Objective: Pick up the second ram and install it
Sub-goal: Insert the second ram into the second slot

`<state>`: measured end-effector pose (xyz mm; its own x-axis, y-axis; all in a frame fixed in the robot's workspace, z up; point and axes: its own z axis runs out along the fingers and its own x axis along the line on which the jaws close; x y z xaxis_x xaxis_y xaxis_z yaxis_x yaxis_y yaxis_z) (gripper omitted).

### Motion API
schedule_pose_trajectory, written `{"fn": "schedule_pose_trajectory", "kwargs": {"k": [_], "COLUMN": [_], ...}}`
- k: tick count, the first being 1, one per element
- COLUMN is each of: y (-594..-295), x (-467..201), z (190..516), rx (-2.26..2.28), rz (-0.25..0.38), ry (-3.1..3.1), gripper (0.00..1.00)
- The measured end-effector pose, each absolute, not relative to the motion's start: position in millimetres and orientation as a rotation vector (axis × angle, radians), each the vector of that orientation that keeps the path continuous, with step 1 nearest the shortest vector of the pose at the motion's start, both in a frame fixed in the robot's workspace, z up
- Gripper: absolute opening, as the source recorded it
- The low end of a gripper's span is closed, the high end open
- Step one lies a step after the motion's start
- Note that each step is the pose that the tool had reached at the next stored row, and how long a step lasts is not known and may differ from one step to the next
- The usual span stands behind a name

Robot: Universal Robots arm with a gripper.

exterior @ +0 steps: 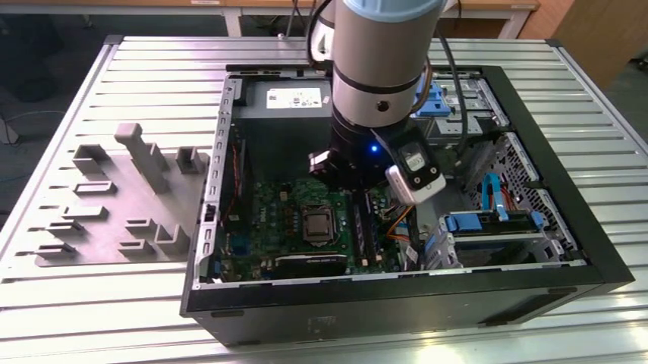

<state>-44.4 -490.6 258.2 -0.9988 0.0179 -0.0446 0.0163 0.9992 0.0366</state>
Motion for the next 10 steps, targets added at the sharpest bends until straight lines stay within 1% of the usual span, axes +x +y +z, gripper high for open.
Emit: {"fn": "schedule_pose_trajectory", "kwargs": {"k": [10], "y": [-490.6], "x": [-40.9], "z": [249.6], "rx": [0.062], "rz": [0.060], "ry": [3.095], "gripper": [0.12]}}
